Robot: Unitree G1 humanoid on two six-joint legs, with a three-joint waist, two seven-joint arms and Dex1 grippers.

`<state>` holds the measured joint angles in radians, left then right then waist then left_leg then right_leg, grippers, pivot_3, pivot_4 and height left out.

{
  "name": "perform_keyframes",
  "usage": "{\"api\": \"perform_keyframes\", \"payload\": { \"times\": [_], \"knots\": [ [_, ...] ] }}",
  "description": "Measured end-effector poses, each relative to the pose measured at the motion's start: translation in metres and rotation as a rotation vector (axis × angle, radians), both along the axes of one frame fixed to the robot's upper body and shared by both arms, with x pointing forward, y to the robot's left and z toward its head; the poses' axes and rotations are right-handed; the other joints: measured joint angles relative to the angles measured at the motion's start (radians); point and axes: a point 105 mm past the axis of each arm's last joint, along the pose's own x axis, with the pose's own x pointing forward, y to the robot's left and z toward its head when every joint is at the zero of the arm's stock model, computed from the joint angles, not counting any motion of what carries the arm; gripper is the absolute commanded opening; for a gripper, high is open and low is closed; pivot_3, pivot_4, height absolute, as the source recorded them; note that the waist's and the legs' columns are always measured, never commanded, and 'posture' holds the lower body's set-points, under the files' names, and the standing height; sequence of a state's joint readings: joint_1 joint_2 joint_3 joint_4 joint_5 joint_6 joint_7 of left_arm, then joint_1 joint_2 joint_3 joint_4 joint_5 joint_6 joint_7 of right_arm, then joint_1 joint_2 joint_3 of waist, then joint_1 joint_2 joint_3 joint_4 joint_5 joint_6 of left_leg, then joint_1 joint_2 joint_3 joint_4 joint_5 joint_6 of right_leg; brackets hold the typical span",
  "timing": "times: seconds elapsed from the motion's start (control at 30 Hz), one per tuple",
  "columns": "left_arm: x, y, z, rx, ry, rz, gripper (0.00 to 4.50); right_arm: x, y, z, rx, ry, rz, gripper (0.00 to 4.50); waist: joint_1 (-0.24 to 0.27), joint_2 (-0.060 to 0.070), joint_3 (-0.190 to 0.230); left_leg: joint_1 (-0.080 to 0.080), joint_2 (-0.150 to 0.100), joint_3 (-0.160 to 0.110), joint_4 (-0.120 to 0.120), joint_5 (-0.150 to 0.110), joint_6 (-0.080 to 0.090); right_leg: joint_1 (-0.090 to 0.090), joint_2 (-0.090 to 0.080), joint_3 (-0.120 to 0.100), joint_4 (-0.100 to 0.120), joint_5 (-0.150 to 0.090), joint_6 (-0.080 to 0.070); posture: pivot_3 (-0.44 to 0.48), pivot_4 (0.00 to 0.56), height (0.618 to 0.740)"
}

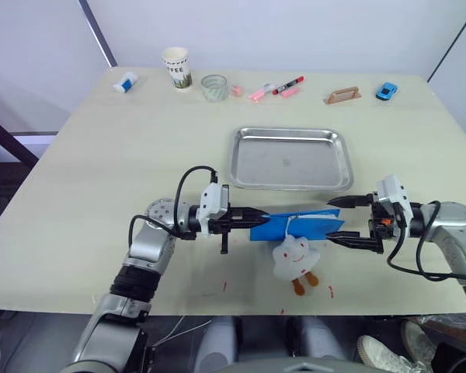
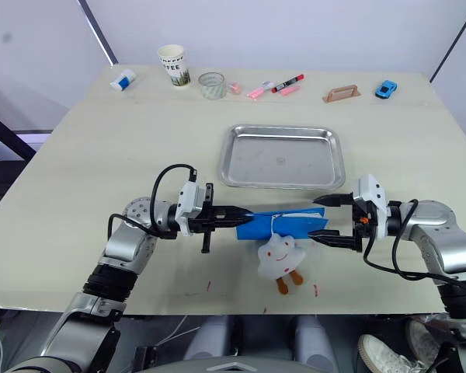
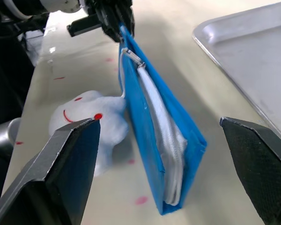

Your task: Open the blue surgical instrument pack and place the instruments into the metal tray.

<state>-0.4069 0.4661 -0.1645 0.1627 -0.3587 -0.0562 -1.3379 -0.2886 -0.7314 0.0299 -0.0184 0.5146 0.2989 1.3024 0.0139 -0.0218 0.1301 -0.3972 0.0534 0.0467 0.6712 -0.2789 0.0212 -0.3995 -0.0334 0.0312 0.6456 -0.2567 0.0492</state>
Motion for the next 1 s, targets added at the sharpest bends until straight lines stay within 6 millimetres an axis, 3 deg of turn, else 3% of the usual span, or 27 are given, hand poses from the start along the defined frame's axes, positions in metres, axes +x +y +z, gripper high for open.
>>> {"api": "perform_keyframes", "payload": {
  "times": [0.1,0.2,0.23,0.3,0.6,0.63,0.67,0.73,0.77,0.83,1.0],
  "knots": [
    [-0.0011,-0.0008,0.0014,0.006,-0.001,-0.005,0.00,0.0018,0.0002,-0.0050,0.011,0.008,0.001,4.48,0.001,0.000,0.000,0.000,0.000,0.000,0.000,0.000,0.000,0.000,0.000,0.000,0.000,0.000,0.000,0.000,0.150,0.740],
    [-0.0012,-0.0005,0.0023,0.012,0.005,-0.002,0.00,0.0043,0.0003,-0.0086,0.022,0.016,-0.001,3.72,0.000,0.000,0.000,0.000,0.000,0.000,0.000,0.000,0.000,0.000,0.000,0.000,0.000,0.000,0.000,0.000,0.150,0.740],
    [-0.0013,-0.0006,0.0025,0.012,0.004,-0.001,0.00,0.0047,0.0009,-0.0082,0.024,0.014,0.000,3.17,0.000,0.000,0.000,0.000,0.000,0.000,0.000,0.000,0.000,0.000,0.000,0.000,0.000,0.000,0.000,0.000,0.150,0.740],
    [-0.0012,-0.0008,0.0026,0.013,0.009,0.000,0.00,0.0062,0.0028,-0.0053,0.026,-0.002,0.006,2.62,0.000,0.000,0.000,0.000,0.000,0.000,0.000,0.000,0.000,0.000,0.000,0.000,0.000,0.000,0.000,0.000,0.150,0.740],
    [-0.0014,-0.0015,0.0038,0.017,0.019,0.003,0.00,0.0071,0.0038,-0.0055,0.015,-0.014,0.007,2.62,0.001,0.000,0.000,0.000,0.000,0.000,0.000,0.000,0.000,0.000,0.000,0.000,0.000,0.000,0.000,0.000,0.150,0.740],
    [-0.0016,-0.0015,0.0040,0.018,0.019,0.003,0.00,0.0072,0.0039,-0.0054,0.015,-0.018,0.008,2.16,0.001,0.000,0.000,0.000,0.000,0.000,0.000,0.000,0.000,0.000,0.000,0.000,0.000,0.000,0.000,0.000,0.150,0.740],
    [-0.0015,-0.0015,0.0039,0.018,0.019,0.003,0.00,0.0072,0.0040,-0.0055,0.015,-0.019,0.008,2.11,0.001,0.000,0.000,0.000,0.000,0.000,0.000,0.000,0.000,0.000,0.000,0.000,0.000,0.000,0.000,0.000,0.150,0.740],
    [-0.0015,-0.0014,0.0039,0.018,0.019,0.003,0.00,0.0070,0.0045,-0.0058,0.018,-0.025,0.010,1.33,0.001,0.000,0.000,0.000,0.000,0.000,0.000,0.000,0.000,0.000,0.000,0.000,0.000,0.000,0.000,0.000,0.150,0.740],
    [-0.0015,-0.0014,0.0038,0.018,0.020,0.004,0.00,0.0060,0.0053,-0.0067,0.022,-0.024,0.017,0.72,0.001,0.000,0.000,0.000,0.000,0.000,0.000,0.000,0.000,0.000,0.000,0.000,0.000,0.000,0.000,0.000,0.150,0.740],
    [-0.0015,-0.0013,0.0036,0.018,0.020,0.005,0.00,0.0048,0.0058,-0.0076,0.024,-0.024,0.023,0.13,0.001,0.000,0.000,0.000,0.000,0.000,0.000,0.000,0.000,0.000,0.000,0.000,0.000,0.000,0.000,0.000,0.150,0.740],
    [-0.0017,-0.0011,0.0032,0.018,0.022,0.006,0.00,0.0044,0.0060,-0.0080,0.019,-0.037,0.029,0.13,0.000,0.000,0.000,0.000,0.000,0.000,0.000,0.000,0.000,0.000,0.000,0.000,0.000,0.000,0.000,0.000,0.150,0.740]
  ]
}}
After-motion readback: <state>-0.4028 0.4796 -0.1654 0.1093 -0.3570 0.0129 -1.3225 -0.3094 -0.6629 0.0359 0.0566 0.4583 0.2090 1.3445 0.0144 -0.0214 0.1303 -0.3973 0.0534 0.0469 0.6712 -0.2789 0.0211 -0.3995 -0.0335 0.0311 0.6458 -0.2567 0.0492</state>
